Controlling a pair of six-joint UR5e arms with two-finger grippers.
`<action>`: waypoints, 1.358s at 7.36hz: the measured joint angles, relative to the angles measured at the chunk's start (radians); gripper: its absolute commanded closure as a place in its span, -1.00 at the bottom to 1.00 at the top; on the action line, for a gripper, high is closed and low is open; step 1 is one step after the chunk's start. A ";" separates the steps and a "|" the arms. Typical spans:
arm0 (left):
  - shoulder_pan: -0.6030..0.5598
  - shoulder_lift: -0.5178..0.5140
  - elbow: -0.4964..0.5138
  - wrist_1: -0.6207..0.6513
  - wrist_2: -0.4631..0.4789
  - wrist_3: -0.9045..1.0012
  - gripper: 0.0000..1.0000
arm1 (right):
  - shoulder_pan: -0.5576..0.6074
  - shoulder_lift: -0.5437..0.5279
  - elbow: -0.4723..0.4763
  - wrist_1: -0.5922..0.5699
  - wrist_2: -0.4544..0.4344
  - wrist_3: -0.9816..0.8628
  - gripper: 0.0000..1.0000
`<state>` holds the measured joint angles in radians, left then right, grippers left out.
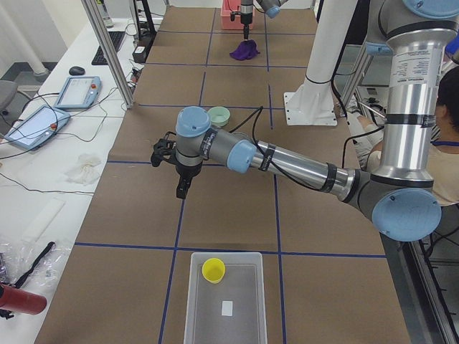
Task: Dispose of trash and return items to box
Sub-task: 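Reach the right gripper to the purple cloth and grasp it, then drop the cloth into the pink bin while the left gripper reaches the bowl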
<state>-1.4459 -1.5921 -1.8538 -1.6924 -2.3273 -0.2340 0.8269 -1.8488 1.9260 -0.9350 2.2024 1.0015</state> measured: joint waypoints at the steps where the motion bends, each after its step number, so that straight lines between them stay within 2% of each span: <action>1: 0.026 -0.011 -0.001 -0.001 0.000 -0.041 -0.59 | -0.023 -0.004 -0.002 0.000 -0.026 0.002 1.00; 3: 0.111 -0.051 -0.003 -0.020 0.001 -0.192 -0.60 | -0.032 -0.024 -0.001 0.000 -0.036 -0.004 1.00; 5: 0.222 -0.076 -0.018 -0.069 0.016 -0.377 -0.59 | -0.010 -0.046 0.038 0.000 -0.023 -0.010 1.00; 8: 0.485 -0.156 -0.060 -0.093 0.114 -0.722 -0.63 | 0.213 -0.099 0.117 -0.004 0.091 -0.112 1.00; 10: 0.701 -0.285 -0.027 -0.097 0.220 -0.976 -0.72 | 0.410 -0.129 0.123 -0.063 0.113 -0.328 1.00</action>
<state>-0.7445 -1.8772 -1.8805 -1.7896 -2.1071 -1.2104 1.2367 -1.9778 2.0490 -0.9982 2.3152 0.6738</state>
